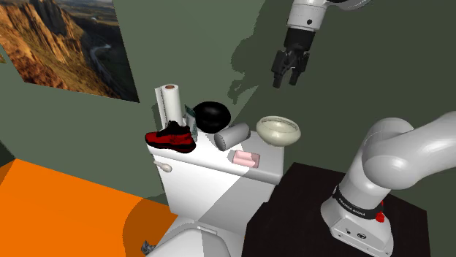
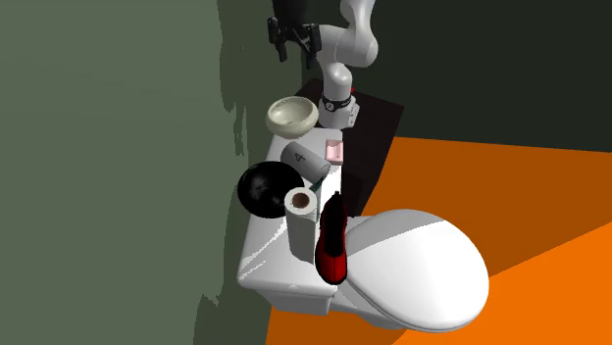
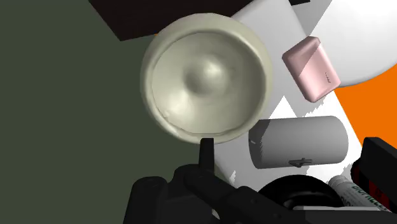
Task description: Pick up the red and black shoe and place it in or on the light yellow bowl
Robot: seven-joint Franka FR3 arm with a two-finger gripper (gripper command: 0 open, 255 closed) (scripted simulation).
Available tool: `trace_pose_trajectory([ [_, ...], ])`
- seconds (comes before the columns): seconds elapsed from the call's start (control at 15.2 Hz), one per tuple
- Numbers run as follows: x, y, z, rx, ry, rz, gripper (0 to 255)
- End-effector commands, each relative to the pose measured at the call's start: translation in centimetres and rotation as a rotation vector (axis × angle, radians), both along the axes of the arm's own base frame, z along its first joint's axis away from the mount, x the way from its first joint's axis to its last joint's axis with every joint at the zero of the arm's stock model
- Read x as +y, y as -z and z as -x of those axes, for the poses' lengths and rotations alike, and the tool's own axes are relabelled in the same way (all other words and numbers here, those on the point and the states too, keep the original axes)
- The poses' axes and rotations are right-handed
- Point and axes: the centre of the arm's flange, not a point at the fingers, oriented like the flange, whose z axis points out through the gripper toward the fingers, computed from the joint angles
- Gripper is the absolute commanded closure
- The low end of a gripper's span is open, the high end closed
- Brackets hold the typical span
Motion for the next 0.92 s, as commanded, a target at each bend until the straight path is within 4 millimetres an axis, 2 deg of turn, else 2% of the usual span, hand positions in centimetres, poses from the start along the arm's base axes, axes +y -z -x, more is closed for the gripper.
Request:
trace_pose_trajectory([
  [0.0,0.0,0.0,0.0,0.000,0.000,0.000,0],
  [0.4,3.0,3.2,-6.0,-0.043,-0.118,-0.023,0],
  [0.86,7.5,6.5,-12.6,-0.094,-0.256,-0.049,0],
])
